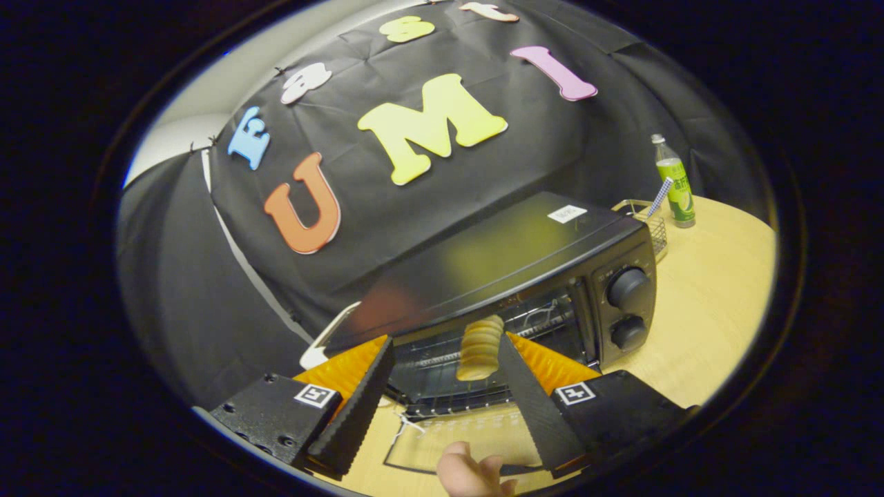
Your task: Open the toaster oven, put the food inside, and close the toaster oven door.
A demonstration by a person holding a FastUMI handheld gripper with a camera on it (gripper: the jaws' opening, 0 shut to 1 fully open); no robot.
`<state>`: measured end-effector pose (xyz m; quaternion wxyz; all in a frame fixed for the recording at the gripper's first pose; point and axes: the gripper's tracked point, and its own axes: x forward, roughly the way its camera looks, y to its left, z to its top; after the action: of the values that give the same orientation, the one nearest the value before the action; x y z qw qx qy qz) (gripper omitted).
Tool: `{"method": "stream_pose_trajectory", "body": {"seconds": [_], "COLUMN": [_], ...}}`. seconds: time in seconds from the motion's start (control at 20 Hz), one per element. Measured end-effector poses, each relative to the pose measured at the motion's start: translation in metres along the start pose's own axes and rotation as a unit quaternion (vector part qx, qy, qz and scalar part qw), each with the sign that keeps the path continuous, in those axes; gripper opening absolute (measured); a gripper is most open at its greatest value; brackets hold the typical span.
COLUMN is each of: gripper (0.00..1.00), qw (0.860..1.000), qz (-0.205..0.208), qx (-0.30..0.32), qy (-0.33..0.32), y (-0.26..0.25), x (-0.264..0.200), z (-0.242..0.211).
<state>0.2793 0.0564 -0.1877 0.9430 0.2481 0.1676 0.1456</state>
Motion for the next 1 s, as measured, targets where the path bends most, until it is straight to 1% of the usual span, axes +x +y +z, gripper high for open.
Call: {"method": "stream_pose_trajectory", "body": {"seconds": [0.1,0.2,0.4,0.5,0.6,0.65,0.8,0.85,0.95,1.0], "gripper": [1.0,1.0,1.0,1.0,1.0,1.0,1.0,1.0,1.0,1.0], "qw": [1.0,0.999,0.997,0.996,0.993,0.99,0.973,0.968,0.956,0.95], "qz": [-0.004,-0.017,-0.053,-0.065,-0.069,-0.077,-0.148,-0.154,-0.143,-0.149], "qx": [-0.015,-0.013,-0.027,-0.035,-0.061,-0.078,-0.131,-0.156,-0.216,-0.233], "qy": [0.011,-0.026,-0.043,-0.047,-0.07,-0.086,-0.117,-0.127,-0.14,-0.144], "y": [0.014,0.027,0.046,0.053,0.06,0.061,0.05,0.056,0.075,0.077], "x": [-0.029,-0.062,-0.129,-0.159,-0.181,-0.191,-0.217,-0.225,-0.238,-0.241], "z": [0.004,0.024,0.031,0.031,0.041,0.048,0.062,0.065,0.064,0.058]}}
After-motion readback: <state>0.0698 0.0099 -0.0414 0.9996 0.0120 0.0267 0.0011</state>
